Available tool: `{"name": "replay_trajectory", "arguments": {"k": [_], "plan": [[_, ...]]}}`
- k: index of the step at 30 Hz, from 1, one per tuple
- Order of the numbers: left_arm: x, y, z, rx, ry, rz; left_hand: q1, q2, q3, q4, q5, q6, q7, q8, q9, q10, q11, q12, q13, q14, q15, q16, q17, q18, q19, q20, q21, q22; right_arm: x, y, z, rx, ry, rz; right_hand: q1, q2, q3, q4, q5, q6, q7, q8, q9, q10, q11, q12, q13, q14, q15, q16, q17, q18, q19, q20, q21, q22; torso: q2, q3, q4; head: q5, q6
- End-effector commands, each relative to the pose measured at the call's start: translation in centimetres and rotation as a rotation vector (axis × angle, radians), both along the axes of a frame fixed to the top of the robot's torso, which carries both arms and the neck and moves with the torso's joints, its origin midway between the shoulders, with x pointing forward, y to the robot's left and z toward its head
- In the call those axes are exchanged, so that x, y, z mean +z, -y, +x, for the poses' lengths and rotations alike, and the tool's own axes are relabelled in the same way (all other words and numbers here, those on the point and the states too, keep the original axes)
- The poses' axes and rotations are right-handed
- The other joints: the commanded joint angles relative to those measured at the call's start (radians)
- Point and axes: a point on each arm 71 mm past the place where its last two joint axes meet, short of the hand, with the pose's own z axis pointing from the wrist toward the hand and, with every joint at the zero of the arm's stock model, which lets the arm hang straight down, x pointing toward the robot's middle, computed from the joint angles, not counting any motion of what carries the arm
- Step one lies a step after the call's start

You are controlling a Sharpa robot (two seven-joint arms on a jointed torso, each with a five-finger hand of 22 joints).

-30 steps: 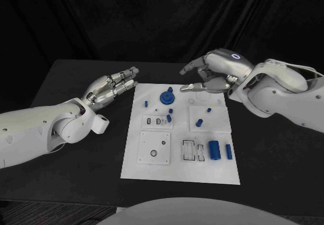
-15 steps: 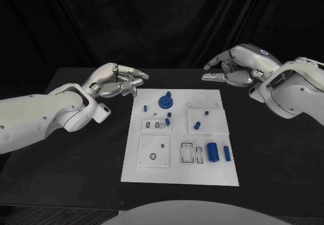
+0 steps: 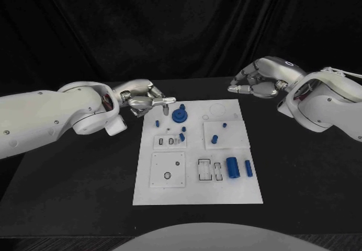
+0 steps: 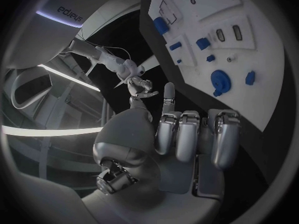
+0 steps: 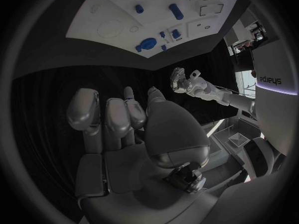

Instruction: Assemble the parts on the task board

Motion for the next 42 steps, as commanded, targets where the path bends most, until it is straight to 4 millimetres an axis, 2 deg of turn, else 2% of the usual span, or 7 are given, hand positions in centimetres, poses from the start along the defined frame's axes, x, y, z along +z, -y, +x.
{"name": "replay_trajectory", "arguments": {"k": [1,8,15,23,33,38,42], "plan": [[-1.5,0.4,-0.2,0.016,-0.186,0.241,-0.003,0.009,0.004,-0.002,0.024,0.007,-0.01,0.017,0.033,0.102,-0.01,0.002,0.261,0.104,-0.013,0.003,0.263,-0.009,0.02,-0.011,0.005,0.195,-0.9,0.3,0.2,-0.051,-0.069,-0.03,0.011,0.003,-0.005,0.0,0.014,0.007,0.0,0.0,0.0,-0.008,0.0,-0.008,-0.005,0.012,0.006,-0.002,-0.001,0.009,-0.004,0.0,-0.004,0.137,-0.004,0.0099,-0.004,0.007,-0.007],[-2.0,2.5,-0.2,-0.032,-0.259,0.358,-0.029,0.011,0.003,-0.002,0.034,-0.012,0.004,-0.085,0.02,0.102,-0.003,0.002,0.261,0.104,-0.009,0.003,0.263,-0.004,-0.002,-0.012,-0.005,0.179,-2.0,0.4,0.2,-0.057,-0.102,-0.043,0.057,0.0,0.0,-0.01,0.085,0.011,0.0,-0.007,-0.003,-0.01,0.0,-0.014,-0.015,0.014,0.005,-0.001,-0.002,0.009,-0.002,-0.001,-0.005,0.137,-0.005,0.018,-0.0081,0.01,-0.025],[-2.3,3.5,-0.1,-0.057,-0.292,0.42,-0.021,0.019,0.029,-0.013,0.022,-0.042,0.045,-0.282,-0.073,0.102,0.033,0.002,0.261,0.104,0.022,0.003,0.263,0.0,-0.019,0.016,-0.016,0.168,-3.0,0.5,0.0,-0.056,-0.124,-0.046,0.065,-0.001,0.0,-0.01,0.093,0.012,0.0,-0.009,-0.004,-0.016,0.0,-0.027,-0.033,0.017,0.005,0.006,0.005,0.007,0.002,-0.002,0.003,0.139,-0.005,0.0209,-0.0096,0.007,-0.025],[-2.6,3.8,-0.1,-0.089,-0.32,0.456,-0.007,0.033,0.082,-0.035,0.049,0.088,0.008,-0.259,-0.035,0.102,0.005,0.002,0.261,0.104,0.001,0.003,0.263,0.001,-0.017,0.004,-0.02,0.171,-3.5,0.5,-0.1,-0.053,-0.132,-0.045,0.065,-0.002,-0.002,-0.008,0.093,0.012,0.0,-0.011,-0.004,-0.02,0.0,-0.036,-0.044,0.019,0.005,0.005,0.004,0.008,0.003,-0.002,0.002,0.139,-0.005,0.024,-0.0109,0.018,-0.025],[-2.6,4.4,0.4,-0.056,-0.299,0.448,0.028,0.062,0.162,-0.083,0.103,0.04,0.014,-0.298,0.005,0.102,0.004,0.002,0.261,0.104,-0.004,0.003,0.263,0.002,-0.021,-0.007,-0.026,0.17,-3.0,0.3,-0.4,-0.024,-0.064,0.0,0.079,-0.002,-0.008,0.004,0.093,0.003,0.003,-0.026,-0.01,-0.149,0.0,-0.268,-0.292,0.008,0.004,-0.059,-0.068,0.017,-0.005,-0.003,-0.053,0.124,-0.007,0.0196,-0.0091,0.03,-0.025],[-2.6,4.8,0.8,-0.037,-0.286,0.44,0.028,0.077,0.181,-0.087,0.104,0.044,0.014,-0.304,0.01,0.102,0.006,0.002,0.261,0.104,-0.003,0.003,0.263,0.002,-0.021,-0.005,-0.027,0.17,-2.7,0.6,-0.5,-0.019,-0.024,0.021,0.078,0.012,-0.035,0.007,0.073,-0.008,0.015,-0.042,-0.013,-0.235,0.02,-0.662,-0.6,-0.061,0.024,-0.446,-0.442,0.07,-0.086,0.014,-0.454,-0.009,-0.007,0.0178,-0.0086,0.036,-0.025],[-2.8,5.2,1.1,-0.036,-0.287,0.443,0.033,0.081,0.195,-0.096,0.109,0.043,0.014,-0.31,0.013,0.102,0.006,0.002,0.261,0.104,-0.003,0.003,0.263,0.003,-0.026,-0.004,-0.03,0.167,-2.6,0.9,-0.5,-0.02,-0.012,0.025,0.071,0.014,-0.045,0.008,0.063,0.0,0.015,-0.04,-0.012,-0.221,0.023,-0.685,-0.62,-0.055,0.025,-0.486,-0.47,0.073,-0.085,0.016,-0.502,-0.035,-0.007,0.0179,-0.0092,0.044,-0.025]]}}
